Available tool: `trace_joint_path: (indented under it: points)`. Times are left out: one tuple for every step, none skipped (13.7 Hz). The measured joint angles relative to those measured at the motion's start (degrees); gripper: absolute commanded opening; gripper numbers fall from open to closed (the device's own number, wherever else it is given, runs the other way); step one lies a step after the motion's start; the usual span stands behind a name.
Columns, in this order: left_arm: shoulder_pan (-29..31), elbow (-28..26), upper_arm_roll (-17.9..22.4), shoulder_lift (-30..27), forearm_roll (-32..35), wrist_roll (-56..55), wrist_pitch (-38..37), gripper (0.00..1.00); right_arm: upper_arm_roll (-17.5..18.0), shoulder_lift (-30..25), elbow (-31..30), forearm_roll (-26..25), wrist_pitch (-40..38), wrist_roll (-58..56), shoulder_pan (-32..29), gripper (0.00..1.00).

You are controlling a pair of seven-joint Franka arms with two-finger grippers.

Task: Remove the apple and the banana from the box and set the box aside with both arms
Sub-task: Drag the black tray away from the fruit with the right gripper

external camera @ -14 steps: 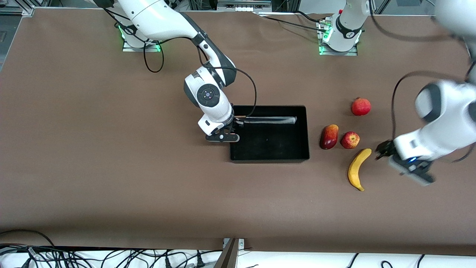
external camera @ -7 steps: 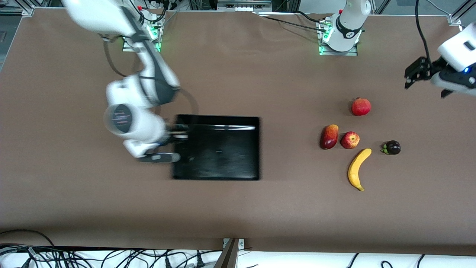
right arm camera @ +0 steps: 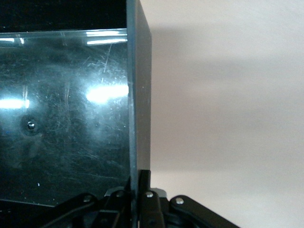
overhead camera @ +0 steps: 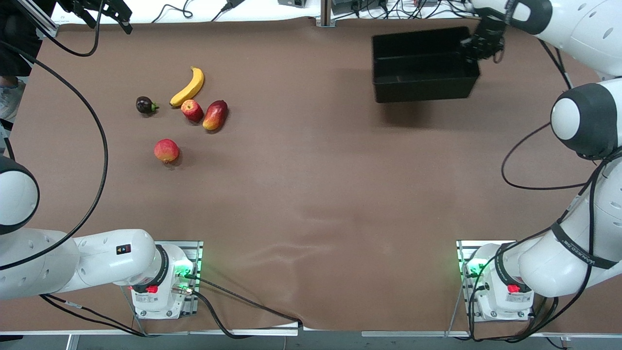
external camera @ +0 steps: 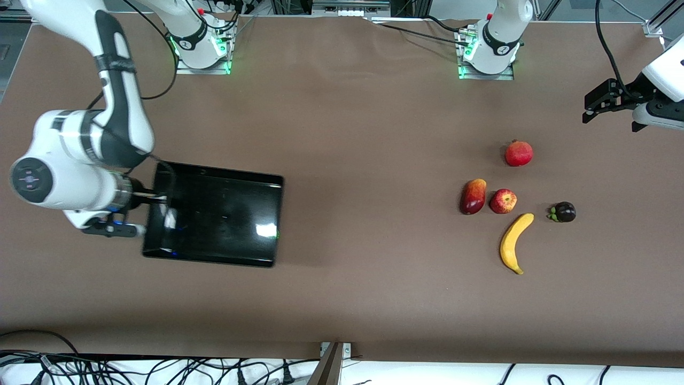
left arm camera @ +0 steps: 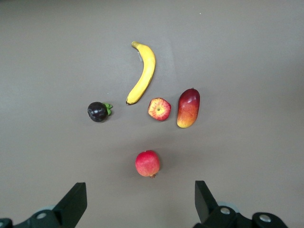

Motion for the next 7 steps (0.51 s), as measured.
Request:
trace_joint_path:
  points:
    - [0.0,0.0,0.0,0.0,-0.1,-1.0,0.1,1.00,-2.0,0.0,-2.0,0.0,0.3,-2.3,-0.3,0.00]
    - [0.0,-0.1,0.0,0.1,-0.6,-2.9,0.4,1.00,-3.1,0.0,-4.5,0.1,1.3,-4.0,-0.7,0.00]
    - [0.0,-0.1,0.0,0.1,-1.5,-5.6,0.7,1.00,-3.5,0.0,-7.3,0.1,3.5,-5.5,-1.0,0.00]
    - [0.0,-0.1,0.0,0.1,-2.3,-7.7,0.8,1.00,-3.8,-0.2,-9.8,0.3,5.8,-6.7,-1.0,0.00]
    - [0.0,-0.1,0.0,0.1,-2.4,-8.9,0.9,1.00,-4.0,-0.5,-11.6,0.6,7.4,-8.0,-1.0,0.00]
    - [0.0,-0.1,0.0,0.2,-2.5,-9.5,1.0,1.00,-4.4,-0.8,-12.7,0.8,8.3,-10.0,-1.0,0.00]
    - [0.0,-0.1,-0.1,0.5,-2.5,-9.8,1.0,1.00,-4.9,-1.0,-13.2,0.9,8.9,-12.1,-1.1,0.04]
